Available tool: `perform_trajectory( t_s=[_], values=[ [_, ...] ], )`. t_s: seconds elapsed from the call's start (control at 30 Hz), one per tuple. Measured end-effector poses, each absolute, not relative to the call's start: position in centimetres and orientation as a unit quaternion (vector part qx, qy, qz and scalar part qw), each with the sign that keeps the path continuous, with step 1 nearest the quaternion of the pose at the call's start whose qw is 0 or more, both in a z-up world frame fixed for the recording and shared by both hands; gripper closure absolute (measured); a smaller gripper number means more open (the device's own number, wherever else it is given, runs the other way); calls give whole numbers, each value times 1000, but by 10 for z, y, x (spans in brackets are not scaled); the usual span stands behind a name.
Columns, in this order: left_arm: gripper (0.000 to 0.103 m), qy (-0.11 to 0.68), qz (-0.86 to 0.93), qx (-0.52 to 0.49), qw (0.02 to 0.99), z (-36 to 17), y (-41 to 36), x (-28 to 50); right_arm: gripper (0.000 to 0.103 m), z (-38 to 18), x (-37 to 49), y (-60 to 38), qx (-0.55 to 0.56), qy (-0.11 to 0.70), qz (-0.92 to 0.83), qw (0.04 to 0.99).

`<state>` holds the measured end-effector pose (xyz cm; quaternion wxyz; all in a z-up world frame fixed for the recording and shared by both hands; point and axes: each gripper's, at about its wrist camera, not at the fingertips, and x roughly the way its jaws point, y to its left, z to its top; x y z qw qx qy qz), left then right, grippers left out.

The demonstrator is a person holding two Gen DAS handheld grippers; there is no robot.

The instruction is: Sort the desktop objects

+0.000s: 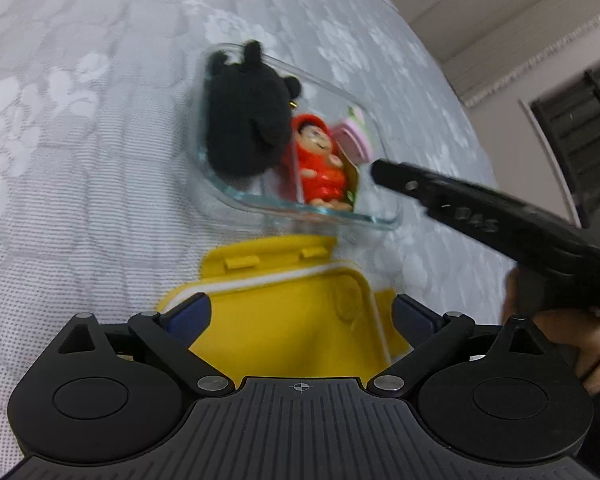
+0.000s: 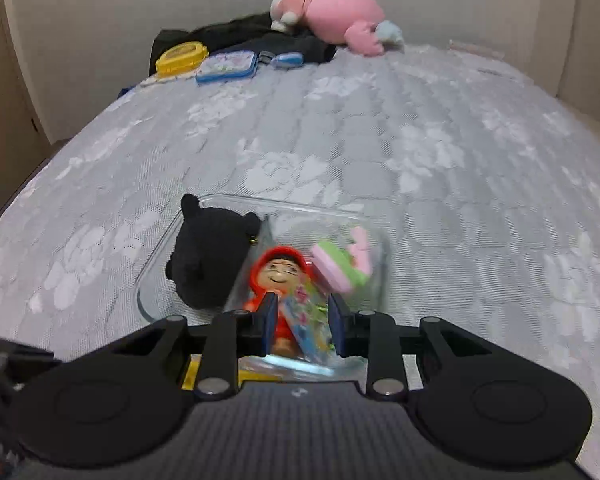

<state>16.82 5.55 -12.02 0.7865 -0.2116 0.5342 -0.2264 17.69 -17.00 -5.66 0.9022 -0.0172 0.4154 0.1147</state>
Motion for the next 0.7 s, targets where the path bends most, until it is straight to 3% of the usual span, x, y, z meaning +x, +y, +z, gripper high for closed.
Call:
perform_trajectory(
  t_s=[0.07, 0.13, 0.17, 0.27, 0.33, 0.4, 0.47, 0.53, 0.7],
  values=[
    [3, 533, -214, -227, 786, -122, 63, 169, 73, -67, 186, -162, -21, 430, 114, 896],
    [2, 534, -202, -232, 788, -123, 68, 169, 88, -73, 187, -159, -42, 433, 96, 895],
    [2, 536, -196, -233, 788, -124, 70, 170, 91, -73, 186, -160, -53, 433, 76, 897],
    [2, 540, -182, -234, 788, -125, 73, 172, 90, -69, 184, -174, -43, 431, 39, 900],
    [2, 541, -181, -233, 788, -124, 72, 172, 79, -62, 181, -184, -22, 420, 33, 907],
    [2, 540, -184, -231, 788, -124, 71, 172, 77, -52, 178, -195, -8, 402, 37, 915],
    [2, 544, -188, -227, 786, -125, 68, 172, 83, -52, 182, -202, 13, 419, 52, 906],
    [2, 548, -191, -217, 784, -125, 64, 171, 98, -56, 189, -208, 55, 440, 72, 894],
    [1, 557, -194, -203, 781, -130, 58, 173, 98, -63, 197, -189, 42, 433, 110, 894]
  ],
)
